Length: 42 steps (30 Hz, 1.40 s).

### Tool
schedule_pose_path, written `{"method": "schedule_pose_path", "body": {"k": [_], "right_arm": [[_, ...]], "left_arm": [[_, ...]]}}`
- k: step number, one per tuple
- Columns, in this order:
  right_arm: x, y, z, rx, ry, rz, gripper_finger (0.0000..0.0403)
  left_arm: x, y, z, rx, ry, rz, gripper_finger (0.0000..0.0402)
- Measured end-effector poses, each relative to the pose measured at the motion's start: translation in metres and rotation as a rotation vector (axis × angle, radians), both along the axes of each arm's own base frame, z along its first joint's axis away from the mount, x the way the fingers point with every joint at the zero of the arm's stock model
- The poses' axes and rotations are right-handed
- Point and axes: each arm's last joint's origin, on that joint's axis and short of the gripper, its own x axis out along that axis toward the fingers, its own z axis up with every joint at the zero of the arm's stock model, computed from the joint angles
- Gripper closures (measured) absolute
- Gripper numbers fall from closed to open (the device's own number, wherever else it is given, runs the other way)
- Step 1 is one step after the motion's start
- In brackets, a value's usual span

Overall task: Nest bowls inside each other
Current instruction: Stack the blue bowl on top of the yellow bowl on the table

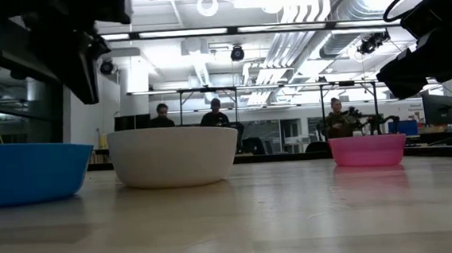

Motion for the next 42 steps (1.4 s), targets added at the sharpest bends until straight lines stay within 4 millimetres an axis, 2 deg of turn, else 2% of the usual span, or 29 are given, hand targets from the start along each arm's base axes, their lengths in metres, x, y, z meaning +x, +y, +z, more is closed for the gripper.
{"method": "schedule_pose_path", "body": {"k": [8, 12, 25, 33, 42], "right_arm": [[0.0, 0.0, 0.0, 0.0, 0.001, 0.0, 0.0354], [0.0, 0.0, 0.0, 0.0, 0.0, 0.0, 0.0354], [0.0, 0.0, 0.0, 0.0, 0.0, 0.0, 0.0354], [0.0, 0.0, 0.0, 0.0, 0.0, 0.0, 0.0354], [0.0, 0.0, 0.0, 0.0, 0.0, 0.0, 0.0355]], "left_arm": [[-0.027, 0.006, -0.026, -0.102, -0.018, -0.05, 0.0331], [-0.033, 0.007, -0.031, -0.136, -0.003, -0.073, 0.0331], [-0.033, 0.006, -0.032, -0.14, 0.004, -0.122, 0.0331], [-0.034, 0.007, -0.044, -0.157, -0.001, -0.131, 0.0331], [-0.035, 0.007, -0.045, -0.14, 0.003, -0.126, 0.0331]]}}
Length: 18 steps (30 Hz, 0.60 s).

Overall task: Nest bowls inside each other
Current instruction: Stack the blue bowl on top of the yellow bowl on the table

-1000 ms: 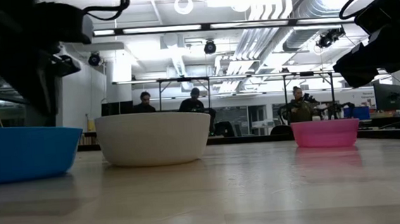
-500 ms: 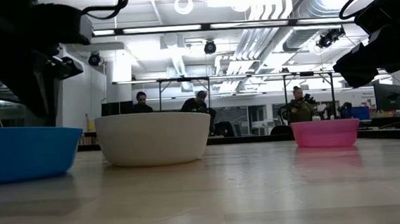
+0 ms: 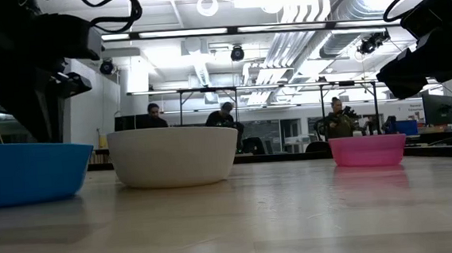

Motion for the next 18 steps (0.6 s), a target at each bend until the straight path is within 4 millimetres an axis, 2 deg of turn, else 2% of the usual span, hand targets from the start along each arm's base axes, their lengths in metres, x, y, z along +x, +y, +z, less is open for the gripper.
{"method": "schedule_pose_path", "body": {"k": [15, 18], "right_arm": [[0.0, 0.0, -0.0001, 0.0, 0.0, 0.0, 0.0355], [0.0, 0.0, 0.0, 0.0, 0.0, 0.001, 0.0355]], "left_arm": [[0.0, 0.0009, -0.0002, -0.029, -0.008, 0.146, 0.0331], [-0.0008, 0.0012, -0.0069, -0.032, 0.004, 0.167, 0.0331]]}}
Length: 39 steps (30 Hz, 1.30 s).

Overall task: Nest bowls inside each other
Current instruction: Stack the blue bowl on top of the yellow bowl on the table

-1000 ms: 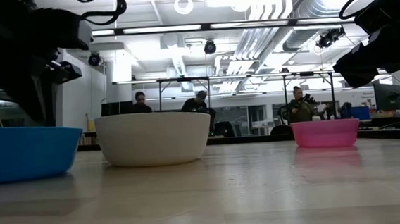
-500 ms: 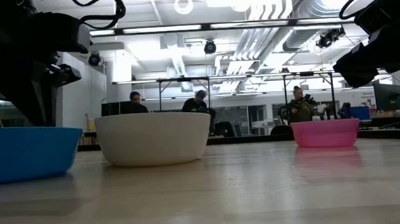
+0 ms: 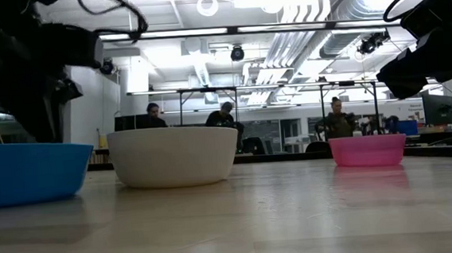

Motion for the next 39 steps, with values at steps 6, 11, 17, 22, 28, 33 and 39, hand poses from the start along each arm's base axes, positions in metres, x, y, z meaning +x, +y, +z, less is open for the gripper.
{"method": "schedule_pose_path", "body": {"k": [6, 11, 17, 22, 28, 33, 39], "right_arm": [[0.0, 0.0, 0.0, 0.0, 0.0, -0.001, 0.0355], [0.0, 0.0, 0.0, 0.0, 0.0, 0.0, 0.0355], [0.0, 0.0, 0.0, 0.0, 0.0, -0.001, 0.0355], [0.0, 0.0, 0.0, 0.0, 0.0, 0.0, 0.0355], [0.0, 0.0, 0.0, 0.0, 0.0, 0.0, 0.0355], [0.0, 0.0, 0.0, 0.0, 0.0, 0.0, 0.0355], [0.0, 0.0, 0.0, 0.0, 0.0, 0.0, 0.0355]], "left_arm": [[-0.003, 0.001, -0.009, -0.012, 0.005, 0.013, 0.0331], [-0.005, 0.001, -0.015, -0.034, 0.01, 0.018, 0.0331], [-0.006, 0.001, -0.016, -0.048, 0.014, 0.024, 0.0331], [-0.006, 0.001, -0.016, -0.05, 0.014, 0.023, 0.0332], [-0.006, 0.001, -0.015, -0.051, 0.011, 0.023, 0.0332], [-0.006, 0.001, -0.015, -0.049, 0.01, 0.024, 0.0332], [-0.006, 0.001, -0.015, -0.048, 0.012, 0.024, 0.0332]]}}
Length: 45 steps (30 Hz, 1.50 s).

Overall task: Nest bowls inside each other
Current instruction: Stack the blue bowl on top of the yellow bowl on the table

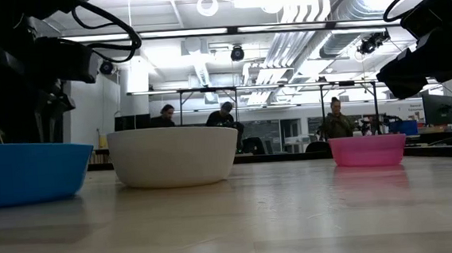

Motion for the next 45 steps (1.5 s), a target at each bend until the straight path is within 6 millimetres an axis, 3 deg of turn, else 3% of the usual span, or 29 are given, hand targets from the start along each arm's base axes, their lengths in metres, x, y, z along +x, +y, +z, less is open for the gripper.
{"method": "schedule_pose_path", "body": {"k": [4, 11, 28, 39, 45], "right_arm": [[0.0, 0.0, 0.0, 0.0, 0.0, 0.0, 0.0355], [0.0, 0.0, 0.0, 0.0, 0.0, 0.0, 0.0355], [0.0, 0.0, 0.0, 0.0, 0.0, 0.0, 0.0354], [0.0, 0.0, 0.0, 0.0, 0.0, 0.0, 0.0354], [0.0, 0.0, 0.0, 0.0, 0.0, 0.0, 0.0354]], "left_arm": [[0.0, 0.0, 0.0, 0.0, 0.0, 0.0, 0.0342], [0.001, 0.0, 0.001, -0.004, -0.006, 0.002, 0.0394], [-0.001, 0.0, 0.002, -0.017, -0.004, 0.003, 0.0399], [-0.017, 0.009, 0.021, 0.016, -0.065, 0.069, 0.0401], [-0.012, 0.023, 0.042, 0.043, -0.05, 0.1, 0.0401]]}}
